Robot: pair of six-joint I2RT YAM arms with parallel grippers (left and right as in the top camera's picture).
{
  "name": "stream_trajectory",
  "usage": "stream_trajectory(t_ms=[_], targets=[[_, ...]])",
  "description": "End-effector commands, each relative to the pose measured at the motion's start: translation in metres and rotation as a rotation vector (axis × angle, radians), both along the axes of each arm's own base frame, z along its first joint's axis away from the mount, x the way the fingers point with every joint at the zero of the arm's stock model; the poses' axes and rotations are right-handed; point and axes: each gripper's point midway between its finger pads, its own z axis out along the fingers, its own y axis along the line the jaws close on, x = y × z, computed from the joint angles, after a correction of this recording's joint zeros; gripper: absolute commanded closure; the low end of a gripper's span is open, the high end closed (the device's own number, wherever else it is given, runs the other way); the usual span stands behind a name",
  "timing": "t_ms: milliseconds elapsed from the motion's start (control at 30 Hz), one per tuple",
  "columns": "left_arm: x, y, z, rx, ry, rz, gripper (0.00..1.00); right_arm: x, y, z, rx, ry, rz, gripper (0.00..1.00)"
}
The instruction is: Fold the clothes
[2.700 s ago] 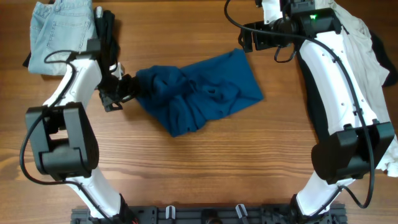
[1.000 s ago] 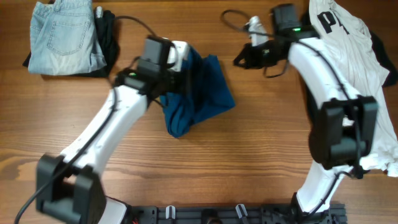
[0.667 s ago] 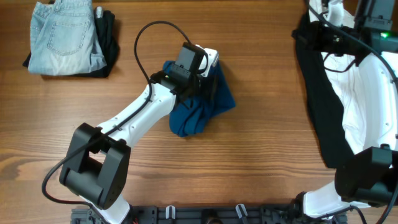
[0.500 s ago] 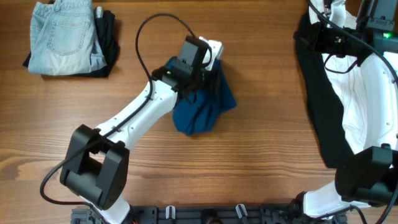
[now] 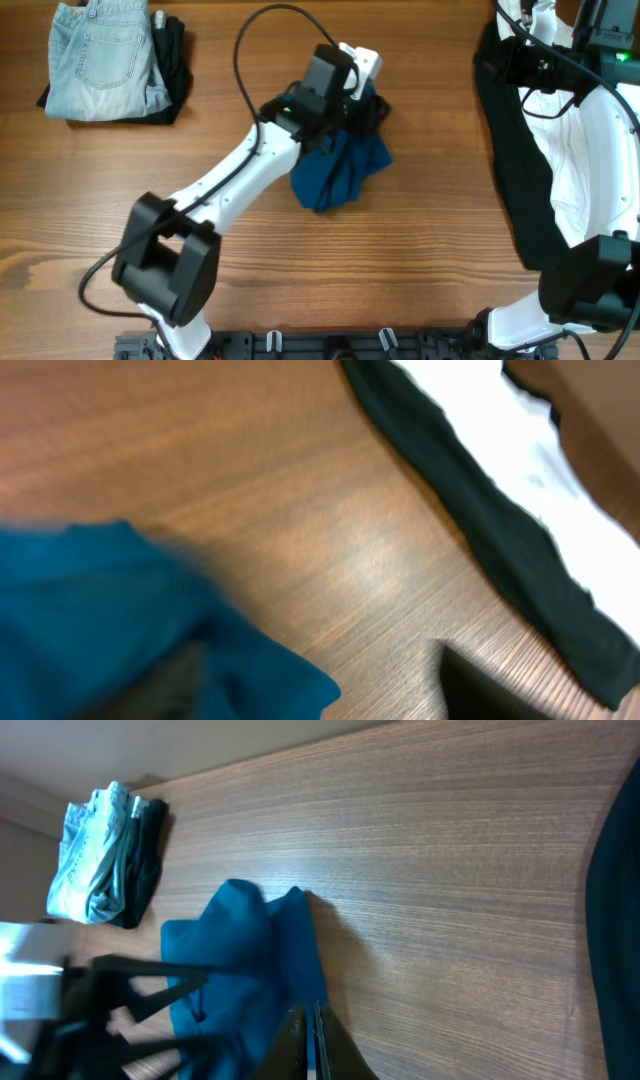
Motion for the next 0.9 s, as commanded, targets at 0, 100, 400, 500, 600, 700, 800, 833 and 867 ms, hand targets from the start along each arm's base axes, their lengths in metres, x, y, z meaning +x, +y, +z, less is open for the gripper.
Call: stream_trajectory(t_ms=[0, 100, 400, 500, 600, 700, 800, 833, 867], targets=[[0.011, 0.005, -0.003, 0.031, -0.021, 0.047, 0.00, 0.000, 0.000, 0.003, -0.003, -0.003, -0.004, 0.92], [0.024, 0.027, 0.023, 0.004, -0.059, 0.096, 0.00, -0.001, 0.000, 0.003, -0.001, 0.002, -0.003, 0.89], [0.046, 0.167, 0.086, -0.034, -0.036, 0.427, 0.00, -0.011, 0.090, -0.050, 0.001, 0.122, 0.196, 0.64], [0.041, 0.194, 0.066, 0.008, 0.054, 0.485, 0.00, -0.015, 0.109, -0.090, -0.070, 0.240, 0.170, 0.64], [0.036, 0.207, 0.053, 0.046, 0.107, 0.516, 0.00, -0.025, 0.121, -0.122, -0.103, 0.320, 0.197, 0.72], [0.034, 0.214, 0.045, 0.085, 0.120, 0.545, 0.00, -0.038, 0.123, -0.143, -0.112, 0.380, 0.219, 0.82], [0.034, 0.215, 0.044, 0.089, 0.124, 0.547, 0.00, -0.052, 0.121, -0.159, -0.120, 0.421, 0.235, 0.88], [0.035, 0.215, 0.044, 0.089, 0.123, 0.546, 0.00, -0.056, 0.123, -0.167, -0.122, 0.424, 0.251, 0.89], [0.034, 0.215, 0.044, 0.089, 0.124, 0.546, 0.00, -0.059, 0.128, -0.171, -0.109, 0.417, 0.273, 0.89]])
